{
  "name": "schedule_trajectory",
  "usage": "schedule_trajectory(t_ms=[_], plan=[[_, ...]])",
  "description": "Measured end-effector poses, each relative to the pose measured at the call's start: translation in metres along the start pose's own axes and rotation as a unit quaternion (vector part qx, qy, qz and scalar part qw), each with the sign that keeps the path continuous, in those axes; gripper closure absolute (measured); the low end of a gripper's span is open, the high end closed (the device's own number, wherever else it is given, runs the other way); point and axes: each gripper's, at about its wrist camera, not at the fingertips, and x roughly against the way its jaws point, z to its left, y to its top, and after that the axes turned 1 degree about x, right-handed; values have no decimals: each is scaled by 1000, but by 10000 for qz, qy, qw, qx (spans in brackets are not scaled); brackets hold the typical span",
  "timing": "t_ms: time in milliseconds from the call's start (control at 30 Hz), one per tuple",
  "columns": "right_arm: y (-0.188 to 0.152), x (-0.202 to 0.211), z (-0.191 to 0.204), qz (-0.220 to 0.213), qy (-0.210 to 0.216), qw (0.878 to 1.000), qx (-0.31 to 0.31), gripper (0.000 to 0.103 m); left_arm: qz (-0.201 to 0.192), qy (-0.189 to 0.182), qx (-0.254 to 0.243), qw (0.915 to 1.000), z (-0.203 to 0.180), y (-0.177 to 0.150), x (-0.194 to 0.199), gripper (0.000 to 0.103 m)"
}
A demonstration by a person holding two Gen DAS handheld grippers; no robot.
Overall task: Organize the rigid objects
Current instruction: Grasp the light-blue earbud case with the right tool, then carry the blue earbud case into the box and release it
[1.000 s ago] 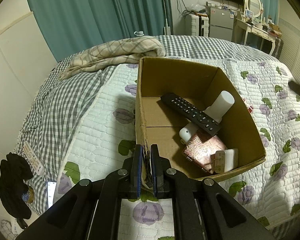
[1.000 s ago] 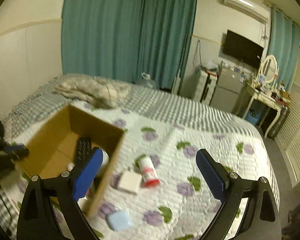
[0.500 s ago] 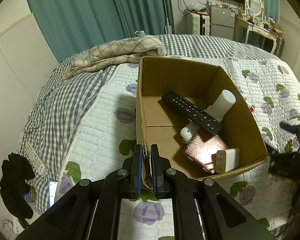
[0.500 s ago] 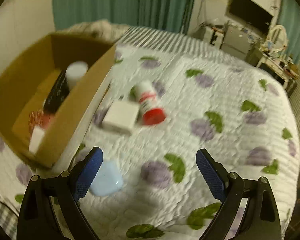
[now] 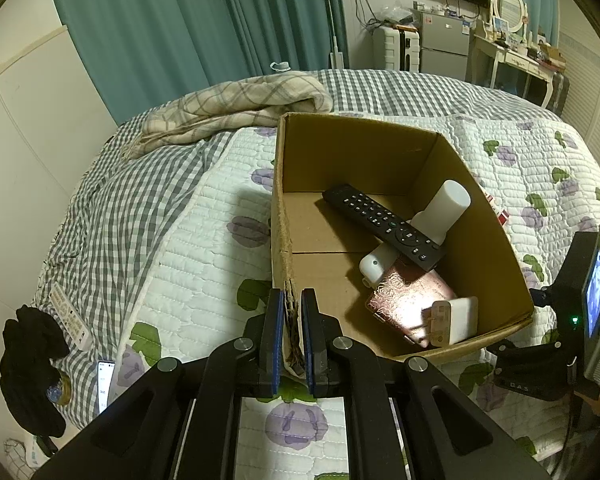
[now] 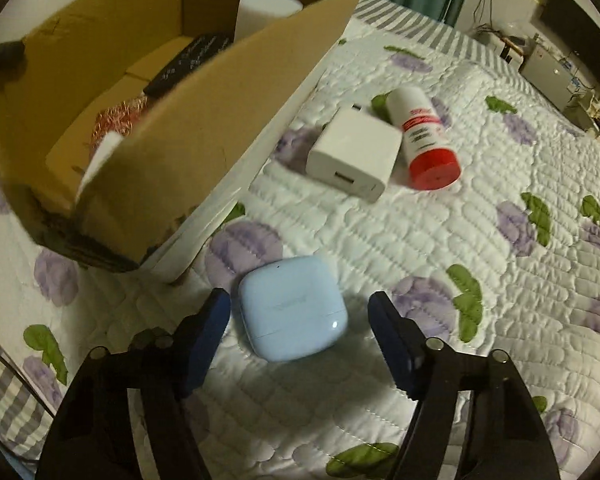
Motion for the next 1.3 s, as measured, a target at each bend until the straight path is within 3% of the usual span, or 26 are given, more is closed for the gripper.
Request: schedule_trajectory(t_ms=[200, 433, 733, 867, 1067, 1300], plan=[[1, -4, -3, 26, 165, 9998, -75, 48, 1, 3, 1, 10000, 0, 0, 0, 95], [1, 2, 0, -59, 112, 9999, -53, 48, 6, 7, -1, 10000, -2, 0, 0, 95], [4, 37, -11, -478, 87, 9985, -267, 49, 13, 23, -36, 10000, -3, 1, 1, 95], [16, 67, -23, -790, -165, 9961, -344, 49, 16, 33, -56, 10000, -4, 1, 1, 95], [48, 139, -31, -1584, -509, 9857, -251, 49, 17, 30, -52, 10000, -4, 1, 1, 95], [81, 193, 2, -2265, -302, 9734, 163, 49, 18, 29, -50, 10000, -4, 1, 1, 95]])
